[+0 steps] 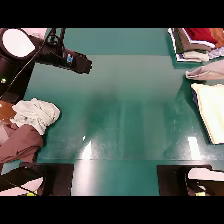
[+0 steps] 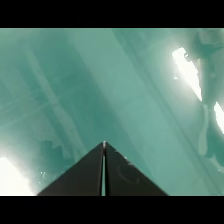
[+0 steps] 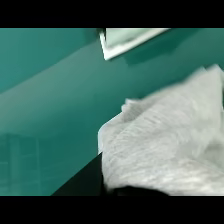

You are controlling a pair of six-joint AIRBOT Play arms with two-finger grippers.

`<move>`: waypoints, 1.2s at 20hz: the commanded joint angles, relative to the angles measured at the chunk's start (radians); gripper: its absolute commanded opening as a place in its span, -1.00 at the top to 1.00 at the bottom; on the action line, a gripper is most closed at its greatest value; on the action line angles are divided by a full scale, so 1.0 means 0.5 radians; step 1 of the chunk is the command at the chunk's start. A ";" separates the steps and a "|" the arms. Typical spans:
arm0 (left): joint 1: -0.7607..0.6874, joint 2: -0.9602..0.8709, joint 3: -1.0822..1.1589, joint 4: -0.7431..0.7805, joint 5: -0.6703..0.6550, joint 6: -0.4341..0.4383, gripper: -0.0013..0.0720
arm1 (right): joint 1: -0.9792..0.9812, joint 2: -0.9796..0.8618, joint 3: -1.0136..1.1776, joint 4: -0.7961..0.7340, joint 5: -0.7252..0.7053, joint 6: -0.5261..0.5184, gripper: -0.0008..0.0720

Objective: Fold the shirts.

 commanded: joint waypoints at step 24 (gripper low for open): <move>-0.003 -0.001 0.000 0.004 -0.071 0.073 0.90 | -0.789 0.873 -1.134 -1.016 0.379 -0.011 0.82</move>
